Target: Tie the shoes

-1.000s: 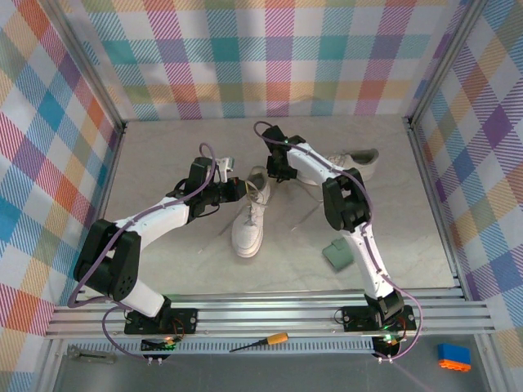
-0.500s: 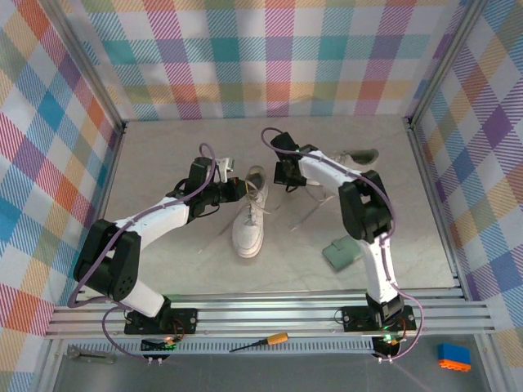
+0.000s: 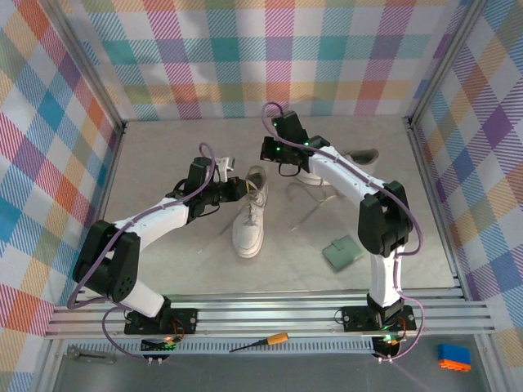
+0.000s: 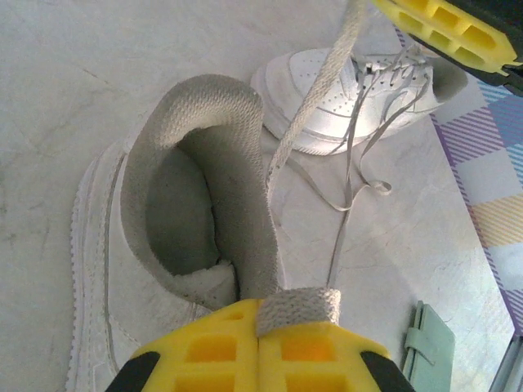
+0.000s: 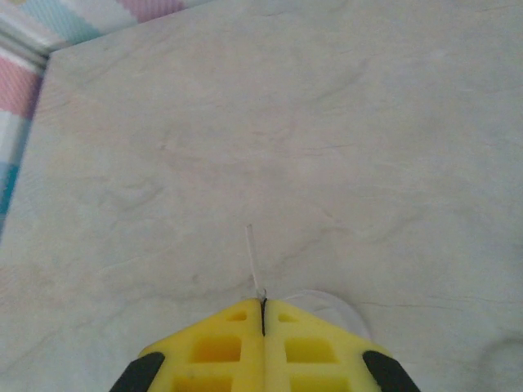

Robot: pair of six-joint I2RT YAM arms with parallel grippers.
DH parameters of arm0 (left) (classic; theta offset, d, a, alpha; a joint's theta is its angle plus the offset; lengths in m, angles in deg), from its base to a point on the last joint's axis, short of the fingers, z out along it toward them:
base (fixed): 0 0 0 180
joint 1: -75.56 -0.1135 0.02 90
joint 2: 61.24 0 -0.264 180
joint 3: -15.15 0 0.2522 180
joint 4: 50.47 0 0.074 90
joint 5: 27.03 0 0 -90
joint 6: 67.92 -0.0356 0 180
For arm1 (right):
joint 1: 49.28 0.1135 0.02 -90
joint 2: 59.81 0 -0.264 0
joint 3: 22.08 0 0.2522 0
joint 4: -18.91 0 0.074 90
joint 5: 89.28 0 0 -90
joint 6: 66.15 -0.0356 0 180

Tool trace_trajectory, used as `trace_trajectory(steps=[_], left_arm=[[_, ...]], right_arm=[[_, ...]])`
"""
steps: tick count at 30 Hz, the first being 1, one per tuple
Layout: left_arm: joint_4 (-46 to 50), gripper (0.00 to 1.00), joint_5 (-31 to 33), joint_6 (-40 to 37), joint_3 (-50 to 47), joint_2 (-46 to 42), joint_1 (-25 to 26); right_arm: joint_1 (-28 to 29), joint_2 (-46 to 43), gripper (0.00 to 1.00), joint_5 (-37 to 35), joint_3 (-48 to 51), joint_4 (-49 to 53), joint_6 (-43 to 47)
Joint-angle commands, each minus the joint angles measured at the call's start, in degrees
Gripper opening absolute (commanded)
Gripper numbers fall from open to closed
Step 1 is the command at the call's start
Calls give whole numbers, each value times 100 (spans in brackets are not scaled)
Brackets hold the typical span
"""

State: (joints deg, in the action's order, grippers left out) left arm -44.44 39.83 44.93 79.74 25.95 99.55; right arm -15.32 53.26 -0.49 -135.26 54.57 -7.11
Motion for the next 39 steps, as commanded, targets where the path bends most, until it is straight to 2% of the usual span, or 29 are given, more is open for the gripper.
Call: trace_trajectory(steps=[1,8,18,26,29,31,35,39], left_arm=[[-177,0,-138,-127,-55,-164,61],[-185,0,-152,-125,-55,-159,65],[-199,0,-183,-123,-52,-133,71],[-177,0,-183,-133,-38,-106,71],[-177,0,-192,-132,-29,-107,71],[-168,0,-187,-132,-34,-106,71],[-124,0,-105,-141,-36,-124,71],[-85,0,9,-150,-49,-168,64]], right_arm=[[84,68,0,447,-262,-340,123],[107,128,0,1046,-370,-769,47],[172,722,0,1915,-1063,-1046,-291],[381,1261,0,2332,-1929,-315,26],[419,1444,10,2370,-2188,72,182],[424,1409,19,2107,-2186,234,221],[419,907,32,607,-1842,588,203],[392,-120,31,-633,-515,386,-27]])
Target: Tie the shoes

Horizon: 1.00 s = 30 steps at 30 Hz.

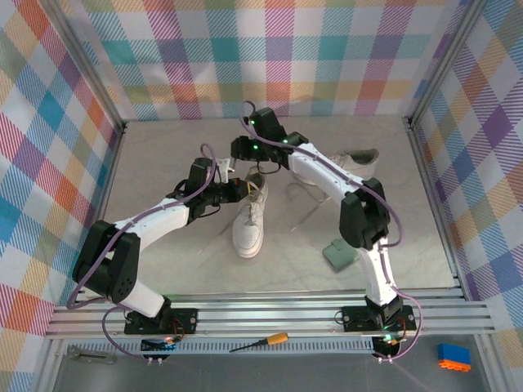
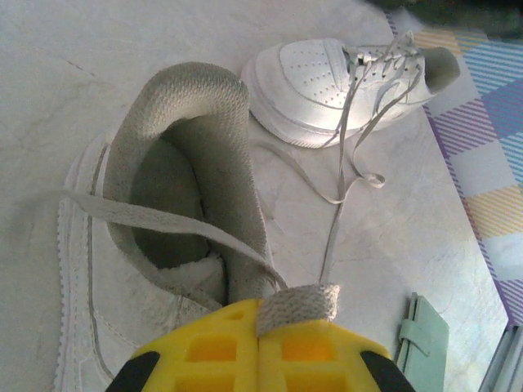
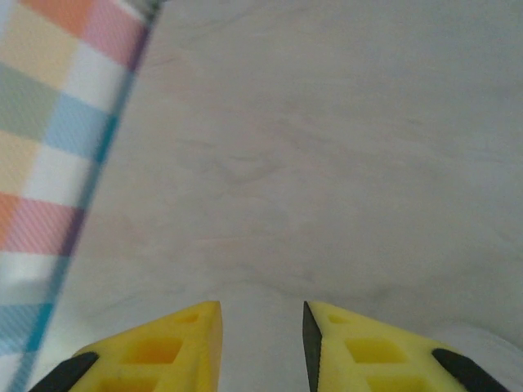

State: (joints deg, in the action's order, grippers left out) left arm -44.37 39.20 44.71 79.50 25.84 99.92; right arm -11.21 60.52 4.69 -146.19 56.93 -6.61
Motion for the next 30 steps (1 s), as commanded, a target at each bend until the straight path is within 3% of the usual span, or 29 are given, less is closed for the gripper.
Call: trace_trajectory(steps=[1,4,9,13,30], left_arm=[[-80,0,101,-128,-31,-165,34],[-36,0,169,-115,-12,-148,34],[19,0,241,-94,14,-113,34],[10,0,232,-88,21,-96,34],[201,0,557,-90,43,-143,33]], right_arm=[[-19,-1093,31,-1284,960,32,-122],[-19,-1863,23,-1226,2202,-431,-333],[90,-2770,8,326,3973,-1650,-735],[239,-2861,4,954,4454,-2205,-1000],[320,-2309,0,128,4168,-1645,-1303]])
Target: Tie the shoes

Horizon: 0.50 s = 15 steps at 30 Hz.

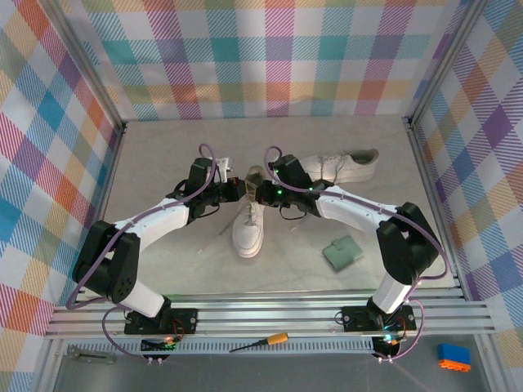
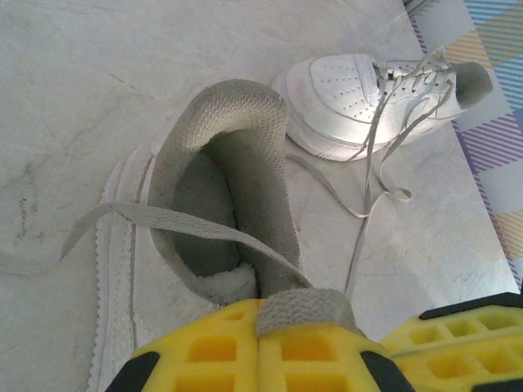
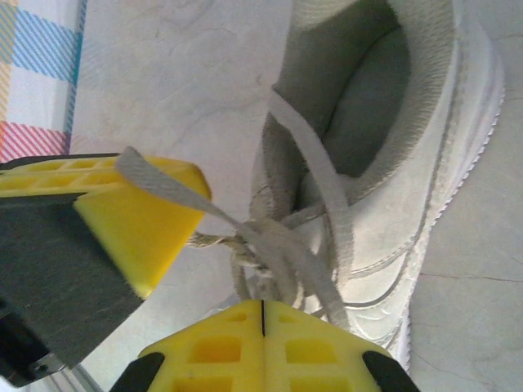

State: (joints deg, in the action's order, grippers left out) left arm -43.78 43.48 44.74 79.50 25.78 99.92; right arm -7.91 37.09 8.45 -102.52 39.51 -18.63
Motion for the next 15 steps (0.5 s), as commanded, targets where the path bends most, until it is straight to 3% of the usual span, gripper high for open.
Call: trace_trajectory(steps=[1,15], left_arm=[[145,0,138,-91,39,-142,33],[136,0,129,-89,28,-168,29]], right_arm=[[-6,32,0,-294,-210,129,-103],[-12,232,3,-411,-309,255,-195]])
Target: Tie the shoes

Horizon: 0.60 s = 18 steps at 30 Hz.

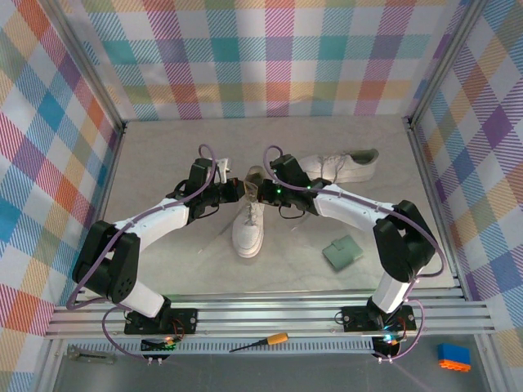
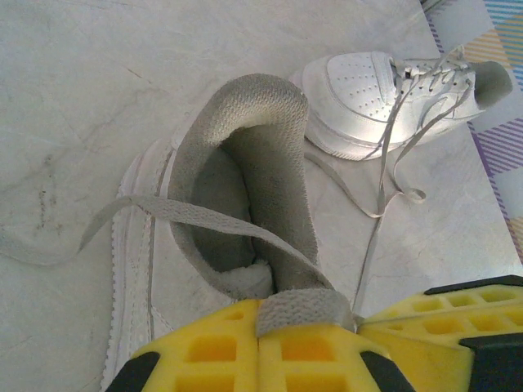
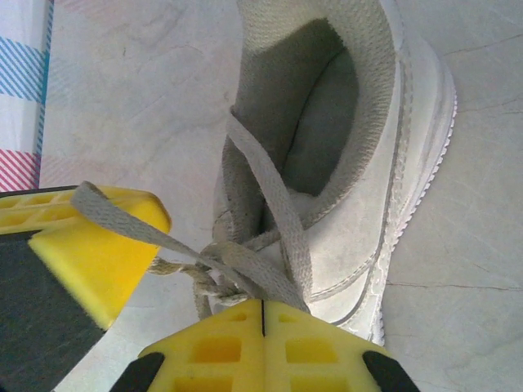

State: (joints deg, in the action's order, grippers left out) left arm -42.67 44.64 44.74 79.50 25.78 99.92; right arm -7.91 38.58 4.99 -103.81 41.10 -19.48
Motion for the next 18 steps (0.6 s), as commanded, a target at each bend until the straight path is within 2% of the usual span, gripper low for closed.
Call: trace_trajectory(steps=[1,18], left_arm=[[29,0,22,-90,30,-168,32],[59,0,116,-86,-5,-271,33]], right_arm=[[-7,92,3,-88,-178,102,-121],[-8,199,12,-102,-135,56,-228]])
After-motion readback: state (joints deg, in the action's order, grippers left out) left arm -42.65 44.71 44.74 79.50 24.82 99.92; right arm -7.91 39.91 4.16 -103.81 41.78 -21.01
